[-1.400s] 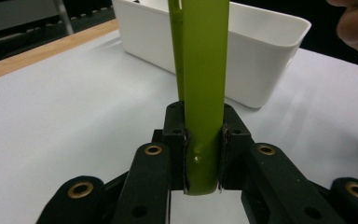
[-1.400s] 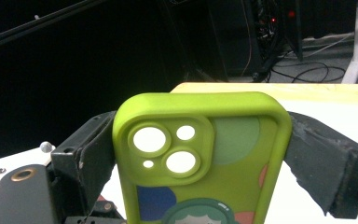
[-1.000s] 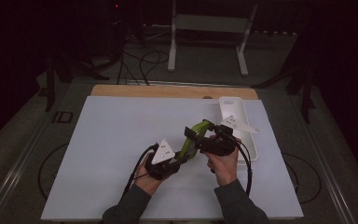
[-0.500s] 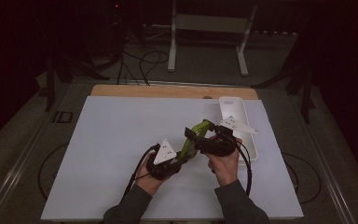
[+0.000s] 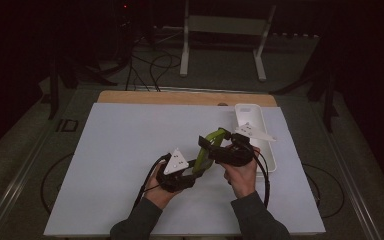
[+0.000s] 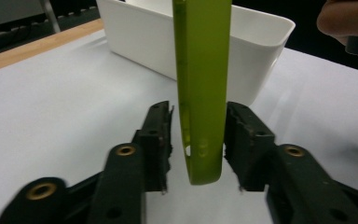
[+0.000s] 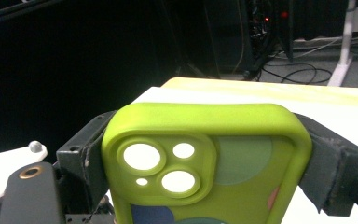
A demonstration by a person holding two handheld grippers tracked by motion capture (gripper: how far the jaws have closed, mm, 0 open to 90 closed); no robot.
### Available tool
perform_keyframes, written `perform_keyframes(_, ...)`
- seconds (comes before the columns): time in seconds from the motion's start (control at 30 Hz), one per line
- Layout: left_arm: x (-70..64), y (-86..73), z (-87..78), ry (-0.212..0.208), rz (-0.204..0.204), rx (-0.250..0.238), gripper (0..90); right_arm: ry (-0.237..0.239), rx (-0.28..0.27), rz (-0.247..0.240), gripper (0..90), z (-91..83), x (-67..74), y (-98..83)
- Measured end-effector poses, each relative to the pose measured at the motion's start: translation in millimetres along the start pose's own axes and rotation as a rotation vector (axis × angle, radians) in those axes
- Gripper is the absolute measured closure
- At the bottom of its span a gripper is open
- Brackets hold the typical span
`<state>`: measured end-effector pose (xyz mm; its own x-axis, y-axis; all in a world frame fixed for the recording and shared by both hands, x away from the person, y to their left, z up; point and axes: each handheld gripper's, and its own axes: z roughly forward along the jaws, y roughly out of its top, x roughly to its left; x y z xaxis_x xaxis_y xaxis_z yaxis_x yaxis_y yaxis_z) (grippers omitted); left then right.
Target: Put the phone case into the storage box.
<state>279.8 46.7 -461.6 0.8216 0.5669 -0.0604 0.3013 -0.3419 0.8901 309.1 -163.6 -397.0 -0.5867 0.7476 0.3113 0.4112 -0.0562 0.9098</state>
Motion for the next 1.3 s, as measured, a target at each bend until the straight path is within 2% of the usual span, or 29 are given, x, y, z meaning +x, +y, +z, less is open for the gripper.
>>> perform_keyframes(0.13,2.2,0.8,-1.7,0.011,-0.017,0.002,47.0,-0.018,0.01,-0.002,15.7,0.5,-0.9,-0.1)
perform_keyframes(0.3,4.8,1.9,-5.0,0.049,-0.027,-0.001,32.3,-0.031,0.015,-0.012,15.7,0.7,-0.9,0.5)
perform_keyframes(0.5,8.8,2.9,-9.1,0.066,-0.031,0.014,15.8,-0.042,0.018,-0.017,15.7,0.6,-1.3,1.9)
perform_keyframes(0.8,12.0,3.2,-17.2,0.08,-0.018,0.027,5.9,-0.05,0.023,-0.026,15.7,0.6,-1.8,3.3)
perform_keyframes(1.3,29.2,0.0,-41.0,0.107,-0.035,0.015,1.8,-0.062,0.025,-0.053,15.7,1.2,1.1,14.3)
